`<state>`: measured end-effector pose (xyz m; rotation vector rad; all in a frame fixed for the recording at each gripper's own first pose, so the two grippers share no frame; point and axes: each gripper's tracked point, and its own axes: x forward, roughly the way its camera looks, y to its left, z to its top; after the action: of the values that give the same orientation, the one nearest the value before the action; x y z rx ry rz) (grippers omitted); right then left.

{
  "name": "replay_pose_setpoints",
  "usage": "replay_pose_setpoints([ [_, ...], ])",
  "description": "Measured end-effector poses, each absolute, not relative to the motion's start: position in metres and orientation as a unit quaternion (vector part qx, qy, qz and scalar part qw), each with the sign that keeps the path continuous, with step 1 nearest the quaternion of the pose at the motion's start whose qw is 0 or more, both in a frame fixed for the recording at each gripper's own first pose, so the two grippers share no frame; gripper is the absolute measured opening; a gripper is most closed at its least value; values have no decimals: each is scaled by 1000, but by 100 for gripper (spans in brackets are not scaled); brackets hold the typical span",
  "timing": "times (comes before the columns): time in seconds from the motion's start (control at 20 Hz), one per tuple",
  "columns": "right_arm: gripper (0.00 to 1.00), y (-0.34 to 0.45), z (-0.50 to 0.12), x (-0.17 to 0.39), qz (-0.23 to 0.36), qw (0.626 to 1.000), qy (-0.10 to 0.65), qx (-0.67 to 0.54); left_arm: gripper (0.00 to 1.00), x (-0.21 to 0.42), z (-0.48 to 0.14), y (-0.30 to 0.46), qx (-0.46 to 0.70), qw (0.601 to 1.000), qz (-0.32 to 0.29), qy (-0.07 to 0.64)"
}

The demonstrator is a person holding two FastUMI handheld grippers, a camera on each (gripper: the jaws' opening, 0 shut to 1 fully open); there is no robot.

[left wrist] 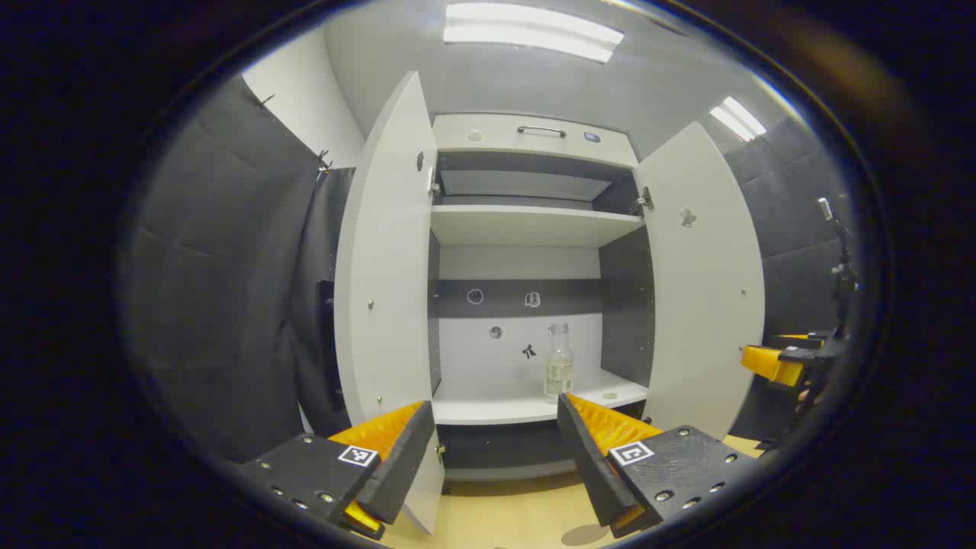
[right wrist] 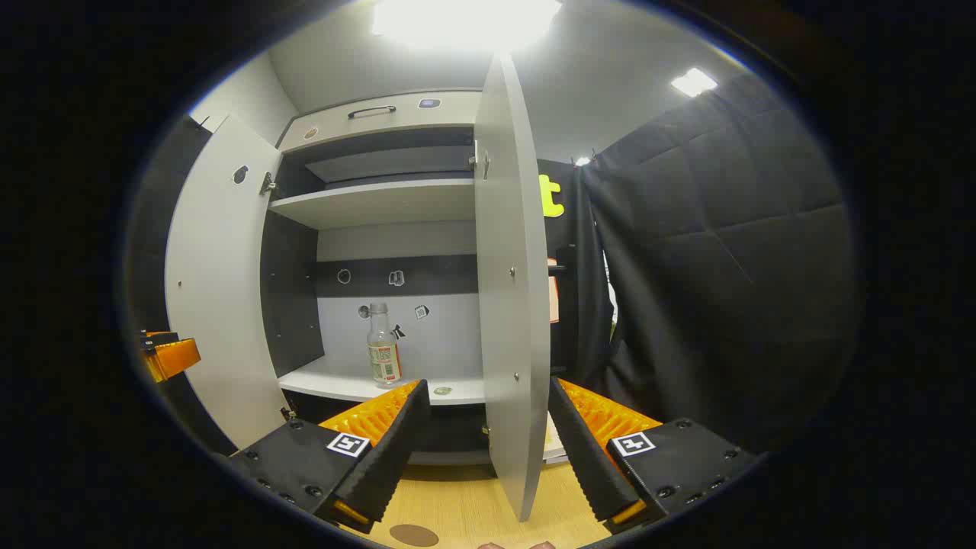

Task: Grasp the bottle in the cabinet with the left hand and place it on the coaster, then close the right door with the right hand and the left door with the left hand.

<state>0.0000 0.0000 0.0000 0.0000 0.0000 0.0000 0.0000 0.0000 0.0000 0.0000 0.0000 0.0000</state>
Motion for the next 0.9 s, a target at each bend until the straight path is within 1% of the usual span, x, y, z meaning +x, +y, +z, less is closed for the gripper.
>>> replay_pose_setpoints([
  [0.05,99,-2,1,-1,0,1000,-2,-1,94,-1,-1,2,-1,1000,3,1],
  [0.15,99,4,0,-3,-1,1000,-7,-7,94,-3,-3,4,-1,1000,7,4],
  [0.2,99,6,-1,-3,0,1000,-7,-9,97,-3,-5,6,-1,1000,9,5],
  [0.25,99,7,-2,-4,0,1000,-6,-9,94,-3,-6,7,-2,1000,11,7],
  [0.3,99,7,-4,-2,1,1000,-3,-9,94,-3,-7,8,-5,1000,12,9],
  [0.35,99,8,-3,-1,3,1000,-1,-8,89,-4,-9,9,-9,1000,15,11],
  [0.55,99,5,-5,2,5,1000,4,-4,89,-3,-8,14,-20,999,21,14],
  [0.65,99,3,-5,2,5,1000,6,-1,94,-4,-8,17,-18,1000,22,13],
  [0.75,99,3,-6,2,5,1000,9,0,94,-4,-11,20,-14,999,25,16],
  [0.8,99,3,-6,3,5,1000,11,-1,99,-3,-14,21,-13,999,27,20],
  [0.9,99,3,-5,3,1,1000,14,-2,99,-2,-18,19,-19,999,24,25],
])
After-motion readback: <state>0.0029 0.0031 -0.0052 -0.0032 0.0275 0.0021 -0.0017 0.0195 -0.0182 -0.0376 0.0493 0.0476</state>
